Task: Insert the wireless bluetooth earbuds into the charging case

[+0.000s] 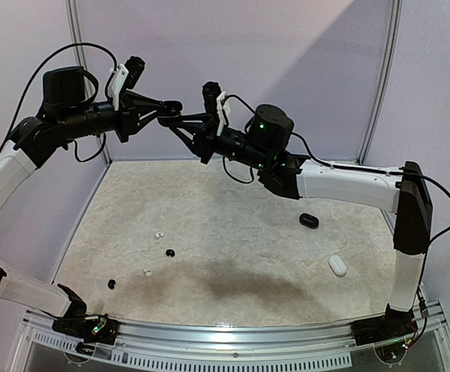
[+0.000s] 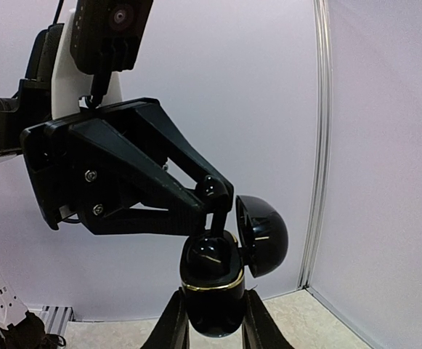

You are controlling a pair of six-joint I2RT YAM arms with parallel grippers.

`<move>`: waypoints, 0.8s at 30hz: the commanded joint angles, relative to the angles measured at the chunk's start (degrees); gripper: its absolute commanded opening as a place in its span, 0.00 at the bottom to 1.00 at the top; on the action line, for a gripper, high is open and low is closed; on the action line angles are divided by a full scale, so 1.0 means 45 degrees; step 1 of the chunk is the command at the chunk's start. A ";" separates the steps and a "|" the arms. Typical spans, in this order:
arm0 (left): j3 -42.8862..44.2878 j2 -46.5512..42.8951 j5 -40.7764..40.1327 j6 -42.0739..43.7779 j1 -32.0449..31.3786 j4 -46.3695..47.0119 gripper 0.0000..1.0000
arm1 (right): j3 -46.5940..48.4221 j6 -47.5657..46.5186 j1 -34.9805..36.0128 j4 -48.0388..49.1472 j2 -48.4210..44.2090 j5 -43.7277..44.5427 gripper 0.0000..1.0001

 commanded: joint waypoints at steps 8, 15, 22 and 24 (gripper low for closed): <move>-0.0261 0.0085 -0.0054 -0.0108 -0.0188 -0.0625 0.27 | 0.0571 -0.0093 0.0116 0.0462 0.0127 -0.0137 0.00; -0.0310 0.0022 0.0066 -0.0069 -0.0188 -0.0561 0.28 | 0.0564 -0.0077 0.0118 0.0439 0.0119 -0.0112 0.00; -0.0272 0.0053 0.0344 -0.0070 -0.0188 -0.0548 0.33 | 0.0608 -0.0018 0.0109 0.0392 0.0149 -0.0100 0.00; -0.0283 0.0073 0.0335 -0.0088 -0.0188 -0.0532 0.33 | 0.0611 -0.0001 0.0124 0.0394 0.0164 -0.0107 0.00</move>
